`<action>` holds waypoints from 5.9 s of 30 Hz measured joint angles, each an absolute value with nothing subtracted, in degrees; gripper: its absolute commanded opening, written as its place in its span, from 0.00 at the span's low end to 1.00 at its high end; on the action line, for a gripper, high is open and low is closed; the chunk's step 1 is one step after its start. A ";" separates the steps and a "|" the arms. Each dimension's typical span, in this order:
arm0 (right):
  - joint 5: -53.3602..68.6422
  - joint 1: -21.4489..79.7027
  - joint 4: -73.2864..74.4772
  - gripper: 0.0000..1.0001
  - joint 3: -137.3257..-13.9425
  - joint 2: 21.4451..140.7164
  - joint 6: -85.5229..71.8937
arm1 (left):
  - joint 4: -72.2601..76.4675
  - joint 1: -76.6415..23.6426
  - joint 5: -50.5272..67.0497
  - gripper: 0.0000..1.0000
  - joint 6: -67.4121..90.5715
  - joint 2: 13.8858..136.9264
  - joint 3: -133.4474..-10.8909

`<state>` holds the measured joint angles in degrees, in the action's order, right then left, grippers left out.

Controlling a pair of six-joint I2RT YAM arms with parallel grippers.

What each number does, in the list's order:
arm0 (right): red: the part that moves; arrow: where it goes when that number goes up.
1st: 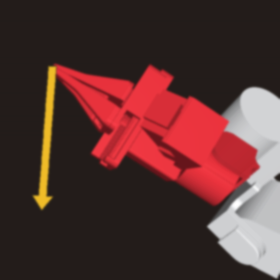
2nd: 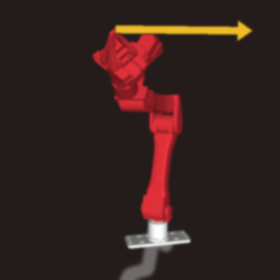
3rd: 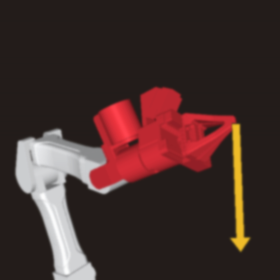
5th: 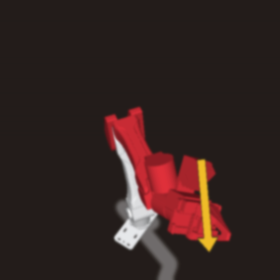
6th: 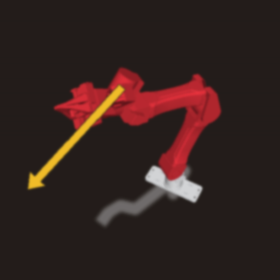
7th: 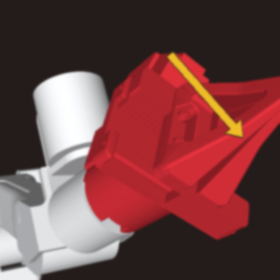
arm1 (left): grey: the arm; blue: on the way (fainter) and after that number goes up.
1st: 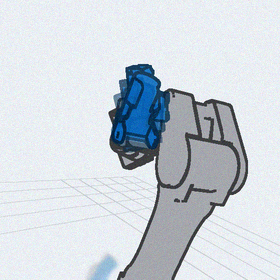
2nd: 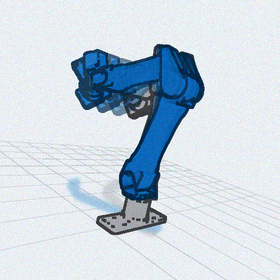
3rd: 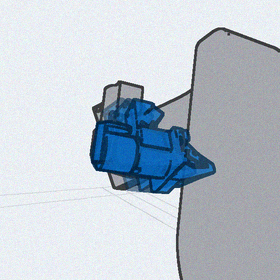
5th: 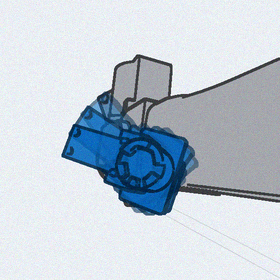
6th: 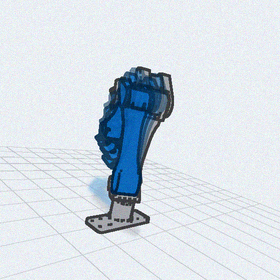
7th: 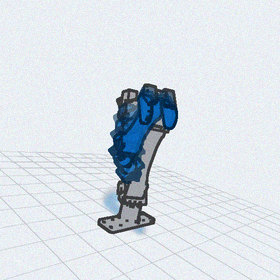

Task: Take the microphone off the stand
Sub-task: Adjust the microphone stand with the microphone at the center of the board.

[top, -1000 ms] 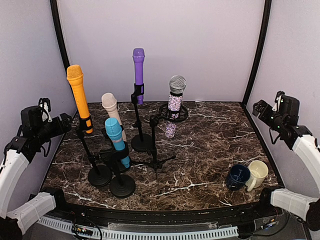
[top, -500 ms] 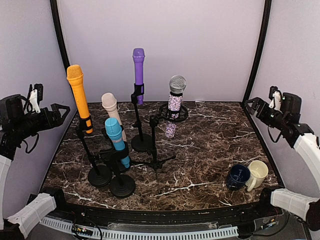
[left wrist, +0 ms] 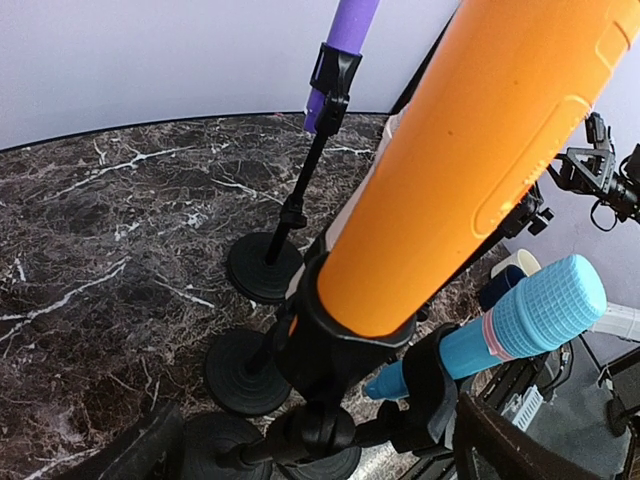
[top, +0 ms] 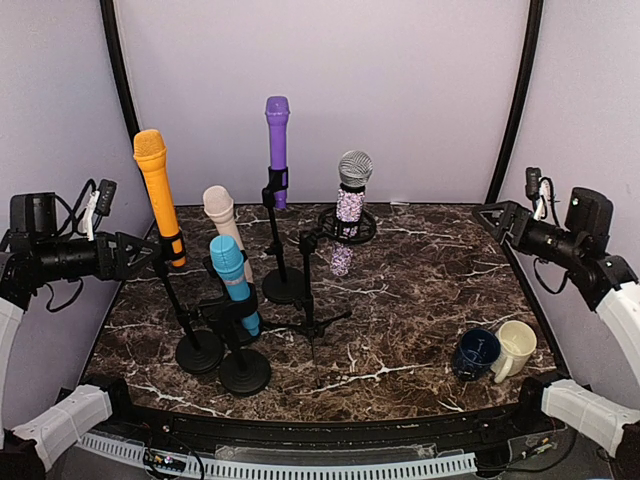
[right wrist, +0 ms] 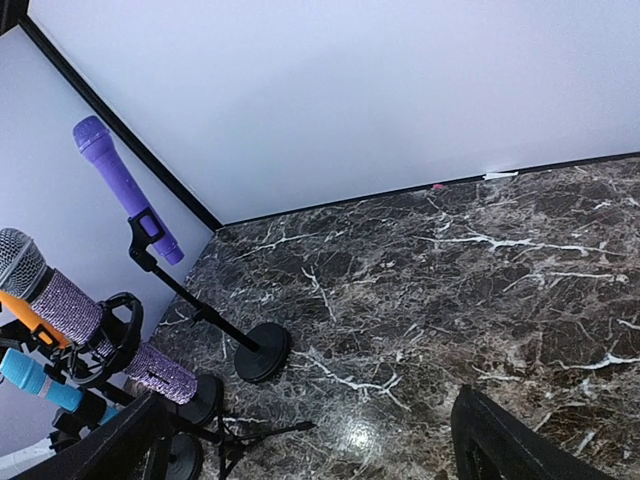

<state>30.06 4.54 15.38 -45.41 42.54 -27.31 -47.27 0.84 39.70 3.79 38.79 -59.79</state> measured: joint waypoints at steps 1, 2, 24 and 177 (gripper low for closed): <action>30.55 4.64 15.38 0.99 -45.41 42.46 -27.40 | -47.81 0.84 40.16 0.95 3.29 38.96 -59.79; 31.14 4.89 15.38 0.99 -45.41 42.39 -27.53 | -48.38 0.84 40.64 0.95 2.90 38.98 -59.79; 34.44 11.60 13.26 0.98 -53.95 42.17 -31.31 | -47.62 0.69 44.01 0.53 -1.98 40.53 -56.05; -24.67 68.60 -20.60 0.84 -43.05 100.18 -37.56 | -45.06 -6.28 22.61 0.75 -7.20 37.10 -59.35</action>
